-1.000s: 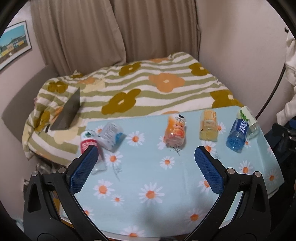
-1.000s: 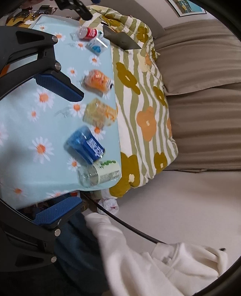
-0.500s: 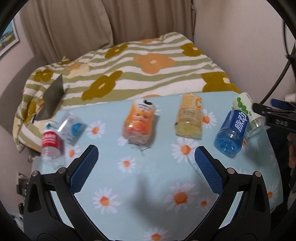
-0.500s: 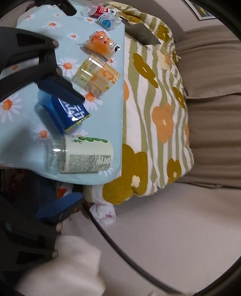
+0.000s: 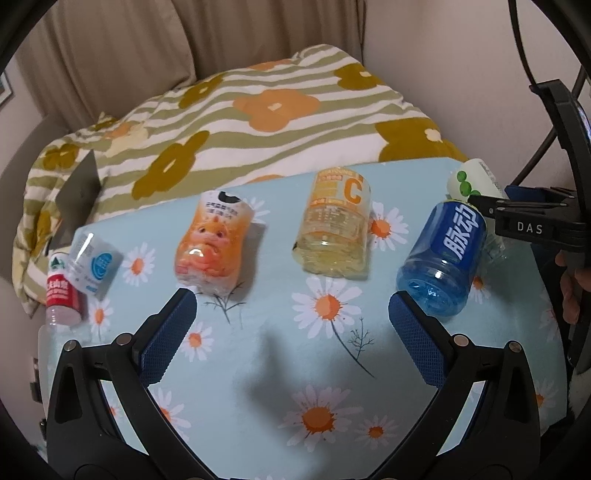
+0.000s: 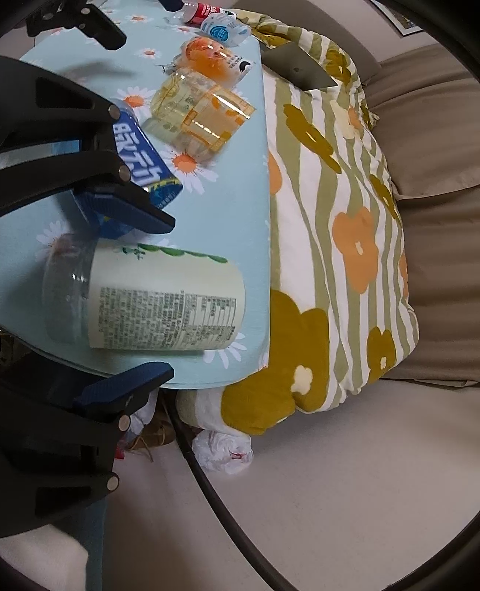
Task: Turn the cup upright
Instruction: 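Reach the right tool to the clear green-label cup and close on it, then lift the cup with the right tool and set it down on its side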
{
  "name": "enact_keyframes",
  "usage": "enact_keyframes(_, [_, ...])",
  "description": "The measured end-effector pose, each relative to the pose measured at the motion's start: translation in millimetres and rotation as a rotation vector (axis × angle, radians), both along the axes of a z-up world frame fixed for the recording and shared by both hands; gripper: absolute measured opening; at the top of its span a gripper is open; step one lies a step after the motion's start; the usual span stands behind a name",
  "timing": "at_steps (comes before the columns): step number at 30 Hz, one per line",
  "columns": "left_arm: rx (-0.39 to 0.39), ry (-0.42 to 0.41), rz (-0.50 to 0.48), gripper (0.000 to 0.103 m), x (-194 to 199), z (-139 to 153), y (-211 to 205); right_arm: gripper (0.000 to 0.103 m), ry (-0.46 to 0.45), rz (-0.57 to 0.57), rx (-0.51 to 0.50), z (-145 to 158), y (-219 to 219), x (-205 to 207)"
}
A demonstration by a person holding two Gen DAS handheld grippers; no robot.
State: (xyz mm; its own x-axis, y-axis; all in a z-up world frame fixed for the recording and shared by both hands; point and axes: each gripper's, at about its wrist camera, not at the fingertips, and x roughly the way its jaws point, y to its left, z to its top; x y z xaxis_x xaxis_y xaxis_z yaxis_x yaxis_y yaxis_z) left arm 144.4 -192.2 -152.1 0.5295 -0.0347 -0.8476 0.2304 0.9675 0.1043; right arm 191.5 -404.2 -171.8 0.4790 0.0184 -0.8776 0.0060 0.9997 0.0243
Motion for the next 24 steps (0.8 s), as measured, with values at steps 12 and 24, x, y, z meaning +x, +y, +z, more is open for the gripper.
enact_keyframes(12, [0.008,0.015,0.001,0.103,2.7,-4.0,-1.1,0.058,0.059,0.031,0.03,-21.3,4.4,2.7])
enact_keyframes(24, [0.006,-0.025,0.007,0.103,-7.8,18.9,15.0,0.058,-0.001,0.015,0.035,17.5,10.2,-4.9])
